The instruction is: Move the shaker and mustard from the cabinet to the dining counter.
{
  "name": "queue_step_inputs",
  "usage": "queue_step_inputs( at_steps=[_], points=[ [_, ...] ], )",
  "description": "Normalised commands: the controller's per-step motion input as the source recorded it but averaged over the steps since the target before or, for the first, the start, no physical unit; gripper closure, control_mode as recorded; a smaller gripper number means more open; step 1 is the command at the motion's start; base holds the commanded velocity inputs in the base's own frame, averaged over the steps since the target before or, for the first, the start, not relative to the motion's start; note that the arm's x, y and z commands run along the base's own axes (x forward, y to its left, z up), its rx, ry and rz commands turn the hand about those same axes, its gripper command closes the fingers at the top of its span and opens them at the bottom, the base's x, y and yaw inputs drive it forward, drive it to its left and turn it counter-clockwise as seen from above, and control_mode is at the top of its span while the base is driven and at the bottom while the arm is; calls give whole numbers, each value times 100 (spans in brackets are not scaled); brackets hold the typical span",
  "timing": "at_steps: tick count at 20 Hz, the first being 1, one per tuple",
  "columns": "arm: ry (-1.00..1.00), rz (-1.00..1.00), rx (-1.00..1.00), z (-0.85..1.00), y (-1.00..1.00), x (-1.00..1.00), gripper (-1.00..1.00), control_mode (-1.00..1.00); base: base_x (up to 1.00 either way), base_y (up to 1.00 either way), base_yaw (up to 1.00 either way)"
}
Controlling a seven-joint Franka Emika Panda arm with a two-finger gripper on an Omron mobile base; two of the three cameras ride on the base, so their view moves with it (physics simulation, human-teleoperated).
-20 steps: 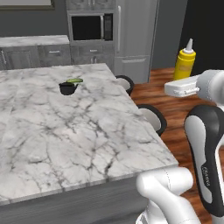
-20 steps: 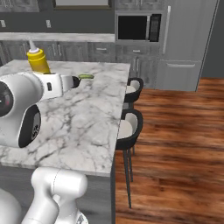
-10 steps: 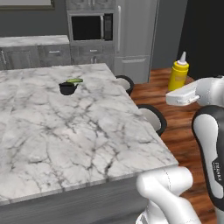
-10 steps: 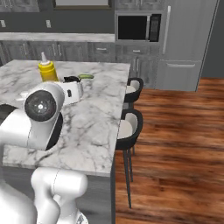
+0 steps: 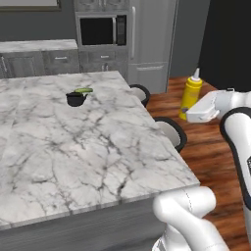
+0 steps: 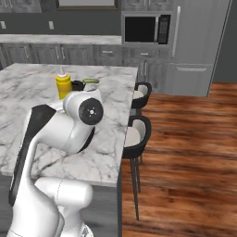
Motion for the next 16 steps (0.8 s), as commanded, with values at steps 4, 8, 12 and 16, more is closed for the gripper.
queue_step_inputs(
  at_steps=[4, 8, 12, 16],
  points=[
    [1, 1, 0, -27, 0, 26, 100, -100, 0, 0, 0],
    [0, 0, 0, -49, 1, 23, 100, -100, 0, 0, 0],
    [2, 0, 0, -45, 9, 37, 100, -100, 0, 0, 0],
    [4, 0, 0, -40, 6, 39, 100, -100, 0, 0, 0]
  ],
)
